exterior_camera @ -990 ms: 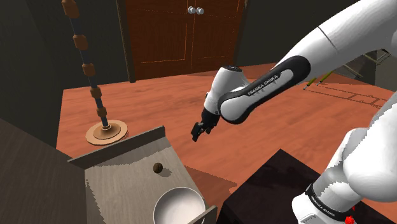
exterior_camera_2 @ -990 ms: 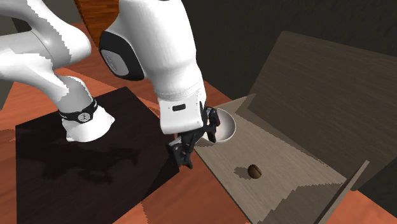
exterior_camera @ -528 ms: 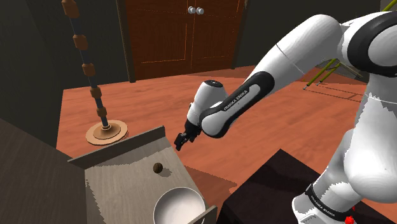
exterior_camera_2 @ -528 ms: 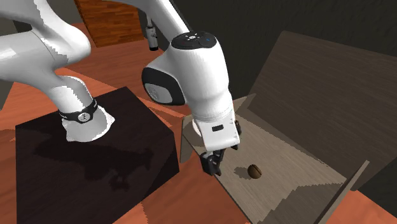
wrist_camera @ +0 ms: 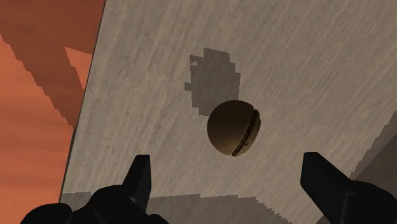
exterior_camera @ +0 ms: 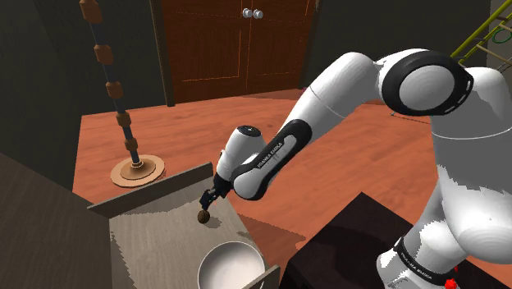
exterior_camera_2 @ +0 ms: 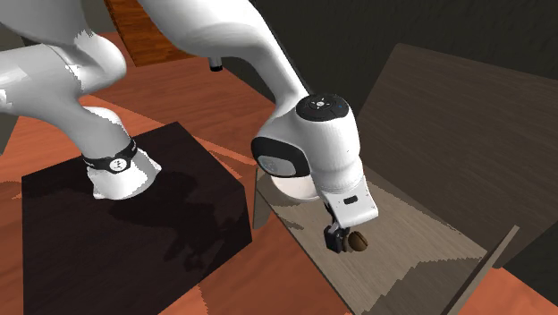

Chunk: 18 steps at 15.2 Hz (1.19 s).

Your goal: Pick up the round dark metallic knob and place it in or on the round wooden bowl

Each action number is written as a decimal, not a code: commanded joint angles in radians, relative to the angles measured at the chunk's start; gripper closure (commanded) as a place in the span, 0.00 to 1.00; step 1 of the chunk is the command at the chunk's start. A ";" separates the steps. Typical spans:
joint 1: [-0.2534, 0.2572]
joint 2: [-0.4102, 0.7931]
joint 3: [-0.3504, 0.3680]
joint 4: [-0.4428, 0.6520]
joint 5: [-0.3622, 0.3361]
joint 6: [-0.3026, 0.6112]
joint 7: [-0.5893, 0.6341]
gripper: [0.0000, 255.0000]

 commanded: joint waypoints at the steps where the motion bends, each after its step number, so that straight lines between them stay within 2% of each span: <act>1: 0.016 0.072 0.000 0.067 -0.007 0.018 -0.001 0.00; 10: 0.051 0.216 -0.017 0.185 -0.018 0.051 0.005 0.00; 18: 0.050 0.216 -0.017 0.185 -0.018 0.051 0.005 0.00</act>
